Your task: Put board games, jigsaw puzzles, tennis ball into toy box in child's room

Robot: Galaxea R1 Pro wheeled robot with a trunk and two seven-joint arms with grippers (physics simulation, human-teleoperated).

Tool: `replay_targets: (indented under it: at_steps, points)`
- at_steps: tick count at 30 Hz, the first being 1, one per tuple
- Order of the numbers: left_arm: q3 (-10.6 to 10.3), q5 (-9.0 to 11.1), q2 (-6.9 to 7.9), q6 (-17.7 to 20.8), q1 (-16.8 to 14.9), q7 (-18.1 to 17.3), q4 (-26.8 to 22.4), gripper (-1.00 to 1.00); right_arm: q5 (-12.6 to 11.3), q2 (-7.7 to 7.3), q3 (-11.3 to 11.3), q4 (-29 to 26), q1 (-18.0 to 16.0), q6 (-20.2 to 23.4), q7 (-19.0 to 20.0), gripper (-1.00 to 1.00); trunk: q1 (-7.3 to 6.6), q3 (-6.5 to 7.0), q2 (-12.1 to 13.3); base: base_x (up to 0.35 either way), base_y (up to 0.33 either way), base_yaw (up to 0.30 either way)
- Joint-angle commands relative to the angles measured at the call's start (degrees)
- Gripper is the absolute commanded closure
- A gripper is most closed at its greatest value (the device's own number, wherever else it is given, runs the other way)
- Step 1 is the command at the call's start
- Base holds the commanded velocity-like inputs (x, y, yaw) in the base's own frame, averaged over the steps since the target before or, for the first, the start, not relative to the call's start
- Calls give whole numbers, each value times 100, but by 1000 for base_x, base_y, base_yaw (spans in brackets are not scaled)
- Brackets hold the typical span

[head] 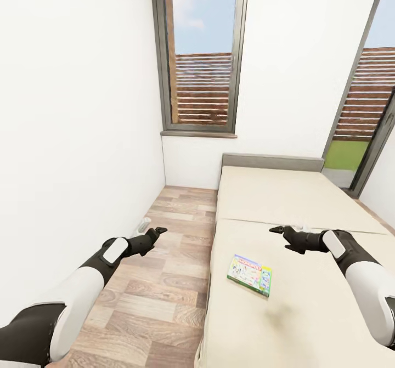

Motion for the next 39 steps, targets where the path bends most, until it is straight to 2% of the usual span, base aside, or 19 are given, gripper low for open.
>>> replay_targets:
  at_steps: [1, 13, 24, 39]
  points:
    - [26, 8, -4, 45, -8, -14, 7, -100, 22, -2, -46, -5, -5, 121, 18, -100, 22, -24, -45, 0, 0, 0]
    - [32, 45, -18, 293, -27, -60, 21, -100, 21, -70, -60, -70, -11, 931, 42, -100, 286, -242, -526, 0, 0, 0]
    - [30, 52, -26, 381, -32, -71, 21, -100, 29, -87, -57, -203, -7, 1142, 54, -100, 527, -477, -967, 0, 0, -40]
    - [20, 48, -27, 384, -33, -82, 21, -100, 24, -83, -55, -242, -7, 1207, 62, -100, 857, -821, -1569, 0, 0, -64]
